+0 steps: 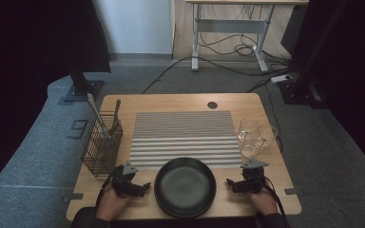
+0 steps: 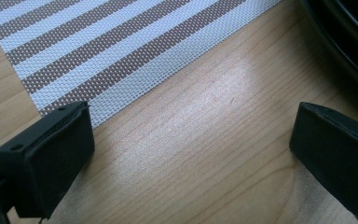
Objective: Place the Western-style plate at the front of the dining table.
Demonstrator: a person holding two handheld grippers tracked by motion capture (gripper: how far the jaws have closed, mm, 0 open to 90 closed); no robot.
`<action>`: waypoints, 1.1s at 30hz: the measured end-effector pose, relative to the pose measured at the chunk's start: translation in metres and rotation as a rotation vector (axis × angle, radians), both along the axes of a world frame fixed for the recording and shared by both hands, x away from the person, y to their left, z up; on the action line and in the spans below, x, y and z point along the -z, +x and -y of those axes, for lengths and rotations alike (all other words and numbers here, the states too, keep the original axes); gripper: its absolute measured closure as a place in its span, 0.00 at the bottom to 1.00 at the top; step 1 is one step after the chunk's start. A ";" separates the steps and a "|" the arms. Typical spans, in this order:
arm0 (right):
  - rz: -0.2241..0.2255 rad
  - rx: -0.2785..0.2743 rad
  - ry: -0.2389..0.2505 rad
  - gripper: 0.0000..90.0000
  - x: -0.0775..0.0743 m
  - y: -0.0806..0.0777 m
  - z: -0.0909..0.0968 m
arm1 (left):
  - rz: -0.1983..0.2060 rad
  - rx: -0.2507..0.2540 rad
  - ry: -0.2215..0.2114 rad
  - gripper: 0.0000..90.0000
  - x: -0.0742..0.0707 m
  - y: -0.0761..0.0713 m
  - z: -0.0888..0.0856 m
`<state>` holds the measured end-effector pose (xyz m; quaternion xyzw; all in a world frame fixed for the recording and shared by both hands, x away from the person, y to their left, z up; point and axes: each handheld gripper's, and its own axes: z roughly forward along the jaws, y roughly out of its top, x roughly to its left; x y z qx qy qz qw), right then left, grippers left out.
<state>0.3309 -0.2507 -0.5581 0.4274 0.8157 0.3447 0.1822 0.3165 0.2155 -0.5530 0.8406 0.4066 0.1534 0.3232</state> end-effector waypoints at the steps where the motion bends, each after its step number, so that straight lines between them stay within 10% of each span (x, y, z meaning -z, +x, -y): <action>1: 0.000 0.000 0.000 0.00 0.000 0.000 0.000 | 0.000 0.000 0.000 0.00 0.000 0.000 0.000; 33: -0.020 0.017 -0.005 0.04 -0.008 -0.004 -0.006 | -0.033 0.016 -0.050 0.04 -0.009 -0.003 -0.001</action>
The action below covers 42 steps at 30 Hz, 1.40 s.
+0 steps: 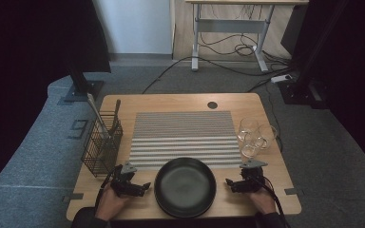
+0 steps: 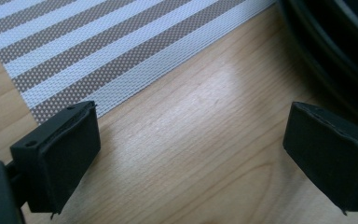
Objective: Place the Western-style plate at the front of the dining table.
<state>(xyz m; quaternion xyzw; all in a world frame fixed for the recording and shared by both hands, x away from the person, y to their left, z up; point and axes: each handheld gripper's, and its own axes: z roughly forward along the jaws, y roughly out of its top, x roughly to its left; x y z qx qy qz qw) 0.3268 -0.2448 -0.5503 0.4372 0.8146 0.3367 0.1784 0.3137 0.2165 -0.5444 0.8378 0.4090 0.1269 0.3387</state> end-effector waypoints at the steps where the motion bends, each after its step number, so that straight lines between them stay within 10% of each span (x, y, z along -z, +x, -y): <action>1: 0.003 -0.002 0.005 0.04 -0.001 0.000 0.000 | -0.001 0.005 -0.002 0.05 -0.001 0.000 0.000; 22: -0.022 -0.084 0.103 0.09 -0.039 -0.018 -0.012 | -0.023 0.059 -0.023 0.16 -0.039 0.003 0.021; 42: -0.168 -0.118 0.195 0.28 -0.043 -0.016 -0.036 | -0.096 0.116 -0.058 0.39 -0.041 0.004 0.043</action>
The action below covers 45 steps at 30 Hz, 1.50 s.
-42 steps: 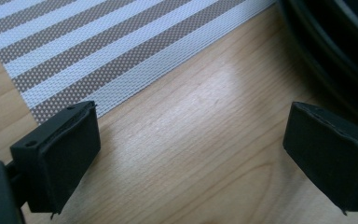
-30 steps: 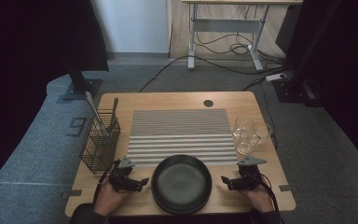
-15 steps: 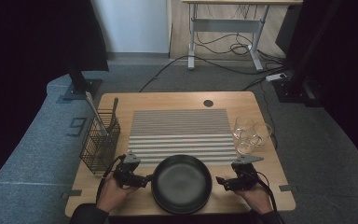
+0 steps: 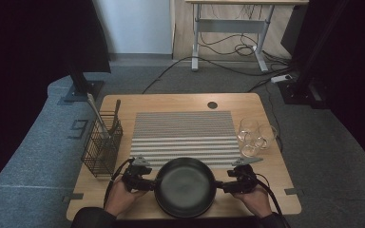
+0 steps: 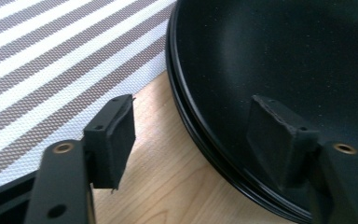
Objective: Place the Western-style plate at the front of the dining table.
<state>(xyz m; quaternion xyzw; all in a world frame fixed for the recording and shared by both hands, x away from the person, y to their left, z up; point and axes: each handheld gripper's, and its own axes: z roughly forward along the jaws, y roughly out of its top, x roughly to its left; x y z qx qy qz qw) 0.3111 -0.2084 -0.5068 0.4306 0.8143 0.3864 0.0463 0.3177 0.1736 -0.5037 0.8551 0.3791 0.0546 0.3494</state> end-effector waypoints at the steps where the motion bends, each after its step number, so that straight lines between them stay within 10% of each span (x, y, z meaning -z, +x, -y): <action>1: -0.009 -0.003 0.003 0.31 0.000 0.000 -0.001 | -0.005 0.000 -0.006 0.41 0.000 0.000 0.000; 18: -0.143 -0.010 0.131 0.80 0.003 0.007 -0.007 | -0.065 -0.010 -0.068 0.65 0.005 -0.001 -0.001; 45: -0.242 0.029 0.174 0.88 0.003 0.015 -0.010 | -0.107 -0.103 -0.102 0.68 0.009 0.001 0.003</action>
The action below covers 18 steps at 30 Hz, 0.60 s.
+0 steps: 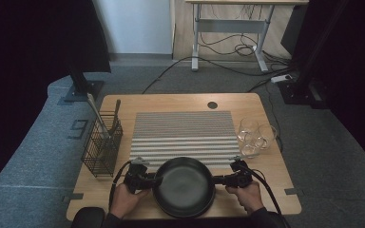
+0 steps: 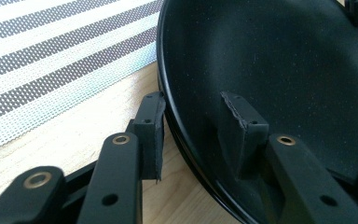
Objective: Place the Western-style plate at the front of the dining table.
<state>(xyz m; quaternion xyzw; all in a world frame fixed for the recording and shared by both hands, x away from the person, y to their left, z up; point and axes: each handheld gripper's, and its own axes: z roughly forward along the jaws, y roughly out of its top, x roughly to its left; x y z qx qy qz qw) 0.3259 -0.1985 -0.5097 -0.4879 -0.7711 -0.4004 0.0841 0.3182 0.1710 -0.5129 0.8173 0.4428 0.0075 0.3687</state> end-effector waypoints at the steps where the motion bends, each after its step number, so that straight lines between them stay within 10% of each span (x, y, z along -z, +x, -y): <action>1: 0.000 0.000 -0.001 0.88 0.000 0.000 -0.001 | 0.000 -0.003 -0.001 0.68 0.000 0.000 0.000; 18: 0.030 0.012 -0.007 0.90 0.001 0.006 -0.010 | -0.028 -0.030 -0.060 0.70 0.002 0.004 -0.003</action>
